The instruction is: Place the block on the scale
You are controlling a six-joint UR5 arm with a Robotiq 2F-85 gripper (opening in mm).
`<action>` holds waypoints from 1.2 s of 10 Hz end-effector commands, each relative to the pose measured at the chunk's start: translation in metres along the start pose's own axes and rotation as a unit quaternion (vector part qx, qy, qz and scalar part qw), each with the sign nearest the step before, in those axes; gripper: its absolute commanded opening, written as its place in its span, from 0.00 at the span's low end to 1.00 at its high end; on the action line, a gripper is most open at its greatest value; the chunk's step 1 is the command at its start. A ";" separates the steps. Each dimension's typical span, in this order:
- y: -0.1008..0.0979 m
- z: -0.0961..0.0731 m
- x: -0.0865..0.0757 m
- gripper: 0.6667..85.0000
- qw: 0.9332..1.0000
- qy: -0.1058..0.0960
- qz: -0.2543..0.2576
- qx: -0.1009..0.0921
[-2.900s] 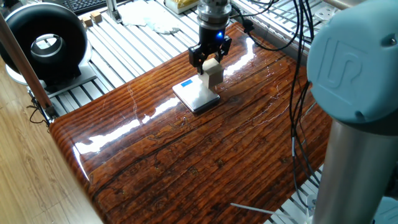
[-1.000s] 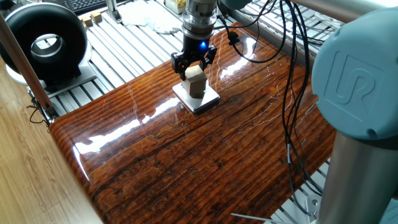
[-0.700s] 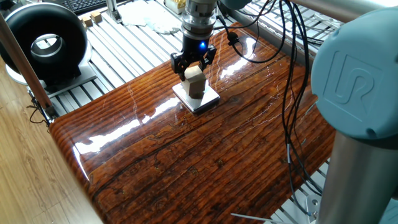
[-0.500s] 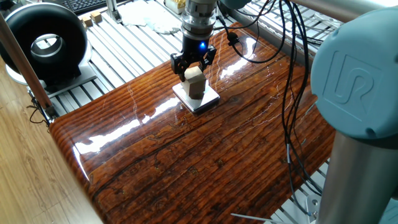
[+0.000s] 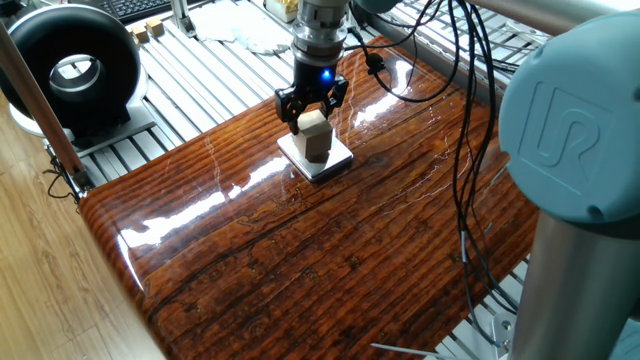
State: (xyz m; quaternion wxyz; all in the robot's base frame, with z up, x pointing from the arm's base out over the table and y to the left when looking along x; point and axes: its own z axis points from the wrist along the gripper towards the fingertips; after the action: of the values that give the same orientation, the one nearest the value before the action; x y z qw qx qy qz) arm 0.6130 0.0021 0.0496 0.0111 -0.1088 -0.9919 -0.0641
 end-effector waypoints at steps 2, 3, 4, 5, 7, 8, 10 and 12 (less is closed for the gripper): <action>-0.002 -0.001 0.000 0.69 1.000 0.000 -0.004 0.003; -0.002 -0.001 0.000 0.70 1.000 -0.001 -0.005 0.002; -0.002 -0.001 -0.001 0.72 1.000 -0.002 -0.008 0.002; -0.002 -0.001 -0.001 0.77 1.000 -0.003 -0.010 0.003; -0.002 -0.001 -0.001 0.82 1.000 -0.003 -0.014 0.003; -0.003 -0.002 -0.001 0.82 1.000 -0.004 -0.019 0.005; -0.013 -0.012 -0.008 0.83 0.999 -0.015 -0.043 0.019; -0.020 -0.024 -0.013 0.83 0.998 -0.014 -0.054 0.020</action>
State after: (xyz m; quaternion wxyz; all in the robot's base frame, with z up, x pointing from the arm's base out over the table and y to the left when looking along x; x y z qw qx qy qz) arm 0.6172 -0.0151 0.0596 0.0004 -0.0679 -0.9967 -0.0436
